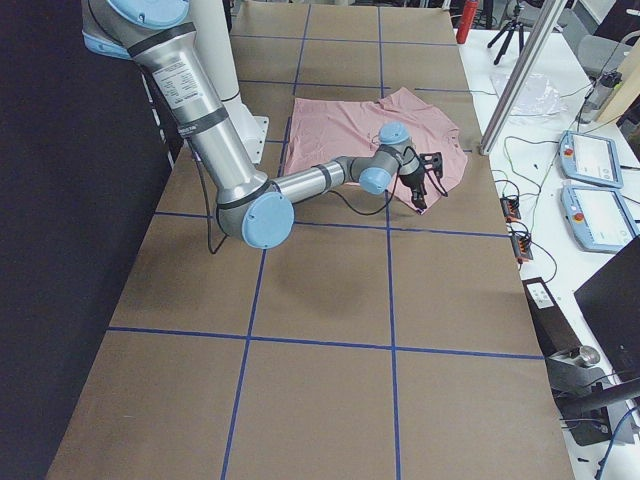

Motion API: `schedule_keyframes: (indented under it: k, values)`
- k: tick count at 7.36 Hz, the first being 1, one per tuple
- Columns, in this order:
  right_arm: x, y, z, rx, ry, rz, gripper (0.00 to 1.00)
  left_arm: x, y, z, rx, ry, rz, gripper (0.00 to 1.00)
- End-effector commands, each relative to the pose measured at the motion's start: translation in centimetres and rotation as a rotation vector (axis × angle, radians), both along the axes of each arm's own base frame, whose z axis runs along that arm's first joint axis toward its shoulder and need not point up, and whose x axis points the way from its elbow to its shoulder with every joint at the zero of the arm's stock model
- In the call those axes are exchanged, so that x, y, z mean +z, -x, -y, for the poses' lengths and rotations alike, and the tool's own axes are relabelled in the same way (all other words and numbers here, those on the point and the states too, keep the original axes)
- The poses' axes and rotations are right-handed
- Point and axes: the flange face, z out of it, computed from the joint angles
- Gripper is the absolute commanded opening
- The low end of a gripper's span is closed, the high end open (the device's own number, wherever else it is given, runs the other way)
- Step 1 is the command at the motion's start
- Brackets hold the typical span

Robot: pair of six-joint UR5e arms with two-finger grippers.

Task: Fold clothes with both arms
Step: 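Move the right gripper toward the shirt's shoulder farthest from the robot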

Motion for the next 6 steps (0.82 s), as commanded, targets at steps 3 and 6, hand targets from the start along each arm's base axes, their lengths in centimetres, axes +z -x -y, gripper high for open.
schedule_keyframes:
  k: [3, 6]
  values:
    - [1.8, 1.8, 0.3, 0.002, -0.025, 0.007, 0.59, 0.0, -0.1, 0.0, 0.002, -0.002, 0.001, 1.00]
    - [2.7, 1.9, 0.4, 0.006, -0.041, 0.032, 0.58, 0.1, -0.1, 0.0, 0.002, -0.002, 0.003, 1.00]
